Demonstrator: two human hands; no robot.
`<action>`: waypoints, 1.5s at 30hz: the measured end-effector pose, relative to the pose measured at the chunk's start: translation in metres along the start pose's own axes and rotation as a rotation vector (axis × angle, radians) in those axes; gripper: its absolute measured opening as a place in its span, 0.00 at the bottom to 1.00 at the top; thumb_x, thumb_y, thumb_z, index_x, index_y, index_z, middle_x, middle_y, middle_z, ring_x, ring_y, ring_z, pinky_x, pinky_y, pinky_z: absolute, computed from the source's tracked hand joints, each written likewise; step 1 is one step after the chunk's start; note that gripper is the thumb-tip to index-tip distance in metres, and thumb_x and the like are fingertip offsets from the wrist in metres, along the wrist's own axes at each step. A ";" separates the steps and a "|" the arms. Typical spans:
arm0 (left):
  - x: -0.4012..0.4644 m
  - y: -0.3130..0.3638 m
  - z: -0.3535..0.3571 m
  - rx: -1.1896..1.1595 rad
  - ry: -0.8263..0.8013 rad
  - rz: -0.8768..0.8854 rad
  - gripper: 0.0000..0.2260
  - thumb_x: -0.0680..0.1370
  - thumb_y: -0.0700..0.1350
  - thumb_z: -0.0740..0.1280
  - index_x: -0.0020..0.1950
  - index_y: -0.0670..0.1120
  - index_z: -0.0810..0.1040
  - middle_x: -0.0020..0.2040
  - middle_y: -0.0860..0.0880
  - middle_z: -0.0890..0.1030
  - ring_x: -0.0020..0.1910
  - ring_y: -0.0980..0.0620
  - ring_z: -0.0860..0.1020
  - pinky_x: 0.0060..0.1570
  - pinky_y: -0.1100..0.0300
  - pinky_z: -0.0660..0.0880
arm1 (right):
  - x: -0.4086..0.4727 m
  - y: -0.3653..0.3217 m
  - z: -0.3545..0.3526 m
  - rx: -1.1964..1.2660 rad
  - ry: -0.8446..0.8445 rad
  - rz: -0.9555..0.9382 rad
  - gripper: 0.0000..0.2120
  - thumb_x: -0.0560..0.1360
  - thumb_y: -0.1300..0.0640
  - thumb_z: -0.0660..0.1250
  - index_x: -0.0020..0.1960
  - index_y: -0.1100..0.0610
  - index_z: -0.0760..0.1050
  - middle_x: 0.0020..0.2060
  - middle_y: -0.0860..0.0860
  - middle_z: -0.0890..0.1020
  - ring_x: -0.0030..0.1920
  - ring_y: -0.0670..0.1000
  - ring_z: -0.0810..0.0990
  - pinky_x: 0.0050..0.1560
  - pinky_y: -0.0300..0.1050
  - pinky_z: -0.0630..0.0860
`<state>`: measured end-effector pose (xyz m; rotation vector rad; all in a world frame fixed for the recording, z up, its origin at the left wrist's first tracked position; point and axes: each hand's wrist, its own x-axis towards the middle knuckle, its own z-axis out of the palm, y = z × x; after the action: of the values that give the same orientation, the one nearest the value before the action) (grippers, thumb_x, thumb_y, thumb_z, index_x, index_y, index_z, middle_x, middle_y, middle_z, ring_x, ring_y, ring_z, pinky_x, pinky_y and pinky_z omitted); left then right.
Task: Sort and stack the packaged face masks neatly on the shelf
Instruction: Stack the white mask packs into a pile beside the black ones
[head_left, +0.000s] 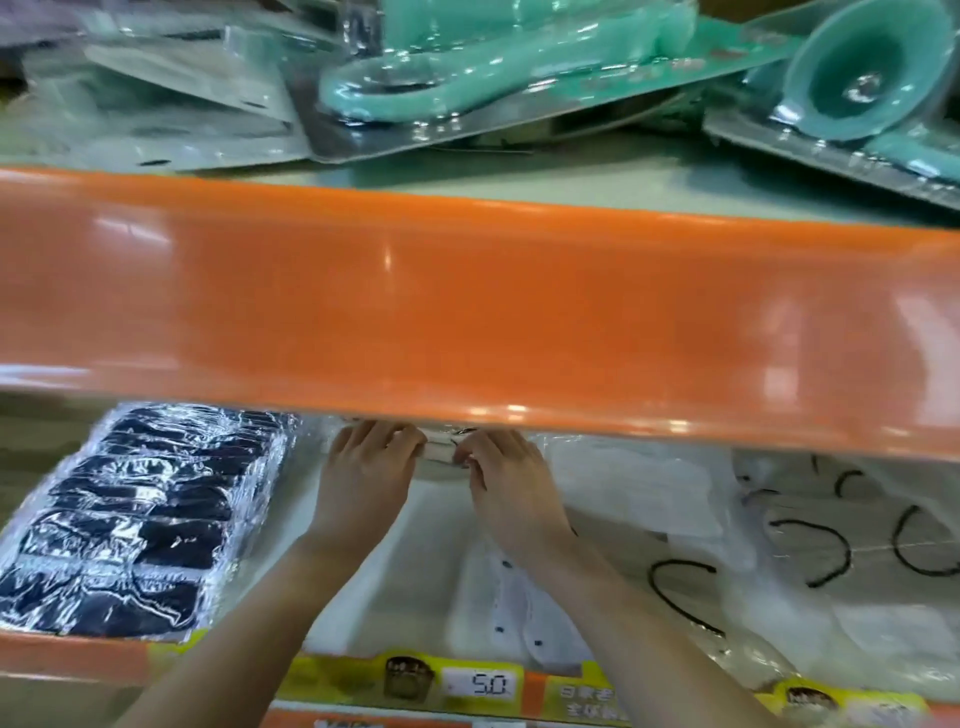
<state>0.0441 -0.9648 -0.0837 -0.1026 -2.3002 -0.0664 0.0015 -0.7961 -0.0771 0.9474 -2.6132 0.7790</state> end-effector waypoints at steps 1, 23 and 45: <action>-0.002 -0.009 0.002 -0.008 -0.004 -0.003 0.04 0.66 0.36 0.70 0.39 0.44 0.81 0.36 0.48 0.80 0.38 0.46 0.77 0.41 0.57 0.68 | 0.005 -0.005 0.007 -0.015 -0.043 0.002 0.12 0.68 0.68 0.63 0.48 0.57 0.78 0.45 0.54 0.82 0.49 0.60 0.79 0.51 0.55 0.76; -0.037 -0.034 0.016 -0.020 -0.543 -0.091 0.15 0.68 0.48 0.57 0.42 0.48 0.83 0.45 0.51 0.84 0.43 0.49 0.83 0.40 0.56 0.78 | 0.001 -0.037 0.066 -0.252 -0.053 0.258 0.08 0.69 0.61 0.70 0.47 0.54 0.79 0.46 0.50 0.80 0.47 0.57 0.79 0.42 0.51 0.73; -0.033 -0.003 0.011 -0.117 -0.527 -0.213 0.15 0.67 0.49 0.55 0.37 0.49 0.82 0.37 0.52 0.82 0.37 0.50 0.82 0.33 0.60 0.75 | -0.019 -0.028 0.045 -0.129 -0.142 0.253 0.17 0.76 0.53 0.62 0.64 0.54 0.74 0.61 0.50 0.75 0.62 0.56 0.73 0.62 0.51 0.67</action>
<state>0.0577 -0.9687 -0.1160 0.0768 -2.8264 -0.3166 0.0317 -0.8295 -0.1104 0.6675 -2.9057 0.6090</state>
